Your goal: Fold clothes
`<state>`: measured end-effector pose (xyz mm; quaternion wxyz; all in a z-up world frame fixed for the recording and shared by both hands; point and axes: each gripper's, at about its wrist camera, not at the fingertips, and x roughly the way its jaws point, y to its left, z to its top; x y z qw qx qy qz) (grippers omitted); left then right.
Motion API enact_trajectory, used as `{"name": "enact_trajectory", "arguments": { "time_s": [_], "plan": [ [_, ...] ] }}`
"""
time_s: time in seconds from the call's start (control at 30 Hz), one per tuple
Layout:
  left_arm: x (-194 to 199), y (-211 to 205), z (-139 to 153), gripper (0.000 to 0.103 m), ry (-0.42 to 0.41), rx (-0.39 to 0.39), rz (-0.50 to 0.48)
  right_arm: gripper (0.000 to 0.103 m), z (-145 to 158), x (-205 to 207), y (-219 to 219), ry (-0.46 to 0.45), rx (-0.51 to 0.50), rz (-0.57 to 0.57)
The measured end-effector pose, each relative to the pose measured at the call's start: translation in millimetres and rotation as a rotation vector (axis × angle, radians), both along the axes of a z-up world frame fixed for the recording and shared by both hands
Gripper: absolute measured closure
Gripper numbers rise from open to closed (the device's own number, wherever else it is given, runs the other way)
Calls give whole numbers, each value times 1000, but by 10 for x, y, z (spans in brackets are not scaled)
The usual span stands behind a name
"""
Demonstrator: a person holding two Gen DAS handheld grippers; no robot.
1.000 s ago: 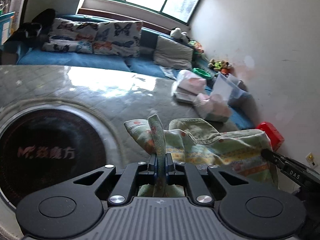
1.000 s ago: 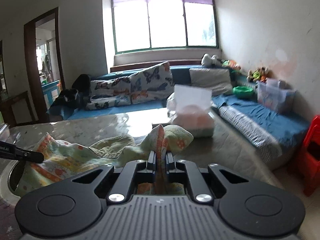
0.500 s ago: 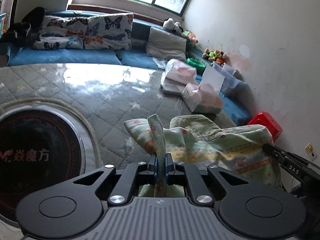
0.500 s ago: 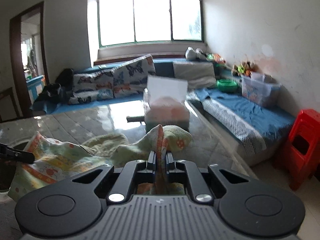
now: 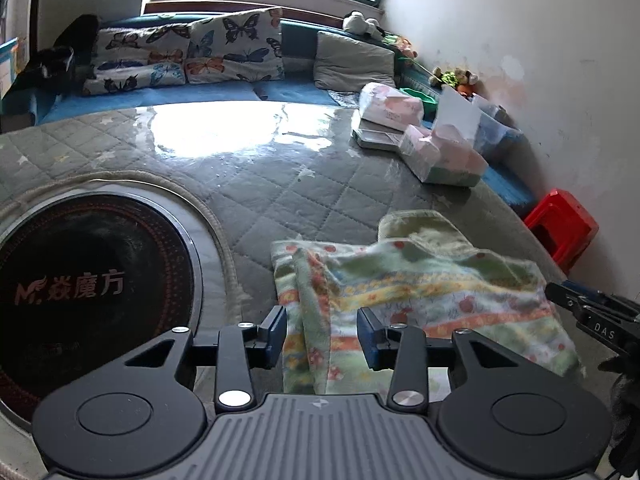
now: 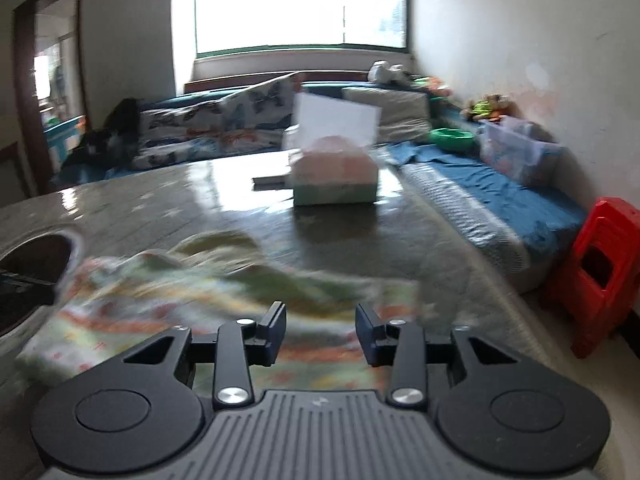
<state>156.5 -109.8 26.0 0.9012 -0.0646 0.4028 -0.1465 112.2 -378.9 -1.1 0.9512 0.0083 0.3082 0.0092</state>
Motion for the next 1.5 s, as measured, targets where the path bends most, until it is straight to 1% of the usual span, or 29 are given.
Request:
{"name": "enact_trajectory", "arguments": {
  "time_s": [0.03, 0.07, 0.13, 0.2, 0.27, 0.3, 0.4, 0.43, 0.47, 0.53, 0.6, 0.67, 0.73, 0.8, 0.87, 0.93, 1.03, 1.2, 1.5],
  "plan": [
    [-16, -11, -17, 57, 4, 1, -6, 63, -11, -25, 53, 6, 4, 21],
    [-44, -21, -37, 56, 7, 6, -11, 58, -22, -49, 106, 11, 8, 42],
    [-93, -45, -80, 55, 9, 22, -20, 52, -44, -98, 212, 23, 15, 85],
    [-150, -58, -129, 53, 14, 34, -28, 51, -83, -141, 318, 28, 1, 112],
    [-208, -74, -171, 49, 14, 46, -32, 45, -119, -190, 402, 32, -9, 128],
    [-228, -84, -190, 47, 13, 54, -34, 44, -138, -208, 430, 37, -9, 133],
    [-277, -120, -240, 40, 11, 81, -38, 40, -137, -291, 472, 24, -29, 123],
    [-295, -130, -247, 36, 2, 90, -38, 37, -124, -314, 474, 19, -28, 118],
    [-313, -132, -248, 35, -4, 95, -36, 32, -111, -339, 468, 17, -14, 116],
    [-348, -135, -250, 31, -14, 103, -30, 27, -100, -380, 468, 13, 2, 112],
    [-383, -131, -243, 28, -16, 107, -24, 23, -112, -422, 486, 15, 2, 108],
    [-426, -129, -230, 24, -22, 111, -21, 17, -125, -458, 512, 19, 8, 100],
    [-475, -127, -213, 16, -30, 115, -19, 12, -130, -490, 529, 23, 19, 98],
    [-518, -123, -213, 12, -30, 121, -15, 8, -145, -539, 559, 24, 28, 92],
    [-566, -125, -223, 9, -30, 126, -15, 3, -144, -573, 584, 22, 23, 80],
    [-617, -127, -234, 3, -30, 132, -16, 2, -148, -607, 623, 21, 3, 70],
    [-680, -131, -242, 0, -27, 137, -19, 0, -161, -647, 654, 23, -7, 61],
    [-769, -138, -264, 0, -20, 140, -24, 0, -178, -700, 655, 32, 16, 38],
    [-873, -121, -292, 0, -1, 125, -36, 0, -210, -806, 638, 47, 28, 3]
  ]
}}
